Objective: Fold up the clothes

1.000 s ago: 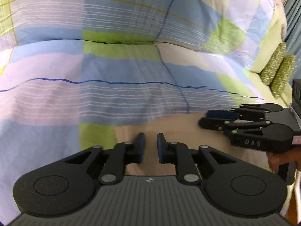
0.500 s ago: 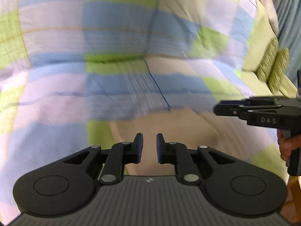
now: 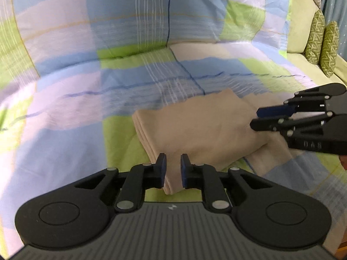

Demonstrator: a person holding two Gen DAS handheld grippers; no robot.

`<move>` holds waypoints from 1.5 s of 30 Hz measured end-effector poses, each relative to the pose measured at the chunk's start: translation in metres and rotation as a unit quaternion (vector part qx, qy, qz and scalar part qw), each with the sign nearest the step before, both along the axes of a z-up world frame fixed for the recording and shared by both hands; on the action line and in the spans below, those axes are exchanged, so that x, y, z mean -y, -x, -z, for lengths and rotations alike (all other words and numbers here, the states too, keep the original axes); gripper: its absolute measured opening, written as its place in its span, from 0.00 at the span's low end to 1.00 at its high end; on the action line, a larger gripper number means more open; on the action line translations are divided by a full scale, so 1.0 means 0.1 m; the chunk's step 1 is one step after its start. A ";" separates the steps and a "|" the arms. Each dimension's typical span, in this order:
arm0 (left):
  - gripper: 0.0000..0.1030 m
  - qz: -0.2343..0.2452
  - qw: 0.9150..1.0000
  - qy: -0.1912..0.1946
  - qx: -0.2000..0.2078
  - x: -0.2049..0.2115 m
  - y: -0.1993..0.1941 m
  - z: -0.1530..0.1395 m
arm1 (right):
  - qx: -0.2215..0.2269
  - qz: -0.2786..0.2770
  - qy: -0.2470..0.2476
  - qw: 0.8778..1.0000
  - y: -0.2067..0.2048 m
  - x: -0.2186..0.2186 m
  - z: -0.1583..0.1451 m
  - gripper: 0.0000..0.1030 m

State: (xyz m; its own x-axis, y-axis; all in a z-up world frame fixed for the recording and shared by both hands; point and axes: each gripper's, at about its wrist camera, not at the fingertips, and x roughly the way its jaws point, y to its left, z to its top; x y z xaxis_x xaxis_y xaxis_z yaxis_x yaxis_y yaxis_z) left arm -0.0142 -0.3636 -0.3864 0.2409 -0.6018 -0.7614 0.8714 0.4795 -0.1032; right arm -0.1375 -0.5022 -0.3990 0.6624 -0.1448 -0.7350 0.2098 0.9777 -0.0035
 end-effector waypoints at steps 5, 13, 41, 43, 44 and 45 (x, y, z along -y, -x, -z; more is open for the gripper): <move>0.19 0.010 1.000 0.011 -0.001 0.19 -0.04 0.04 | 0.039 -0.004 -0.043 0.998 -0.02 0.01 -0.16 0.17; 0.19 -0.032 0.999 -0.002 -0.016 0.19 -0.30 0.19 | 0.011 -0.038 -0.014 0.999 -0.26 0.18 0.19 0.14; 0.54 -0.167 0.971 -0.152 -0.073 0.21 0.08 -0.09 | 0.039 0.094 -0.110 0.989 0.36 0.20 -0.33 0.32; 0.57 -0.173 0.969 -0.162 -0.073 0.19 0.12 -0.10 | 0.037 0.109 -0.119 0.986 0.38 0.21 -0.30 0.36; 0.57 -0.175 0.967 -0.168 -0.073 0.18 0.15 -0.10 | 0.036 0.126 -0.138 0.982 0.46 0.21 -0.28 0.40; 0.57 -0.177 0.965 -0.181 -0.072 0.15 0.18 -0.09 | 0.035 0.136 -0.151 0.979 0.50 0.20 -0.27 0.40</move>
State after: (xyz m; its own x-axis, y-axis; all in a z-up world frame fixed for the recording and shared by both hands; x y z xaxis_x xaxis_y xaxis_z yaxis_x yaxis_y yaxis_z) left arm -0.0323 -0.3788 -0.3771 0.2593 -0.1899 -0.9470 0.6356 0.7718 0.0193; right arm -0.1876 -0.5222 -0.3725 0.6802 -0.1071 -0.7252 0.4522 0.8399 0.3001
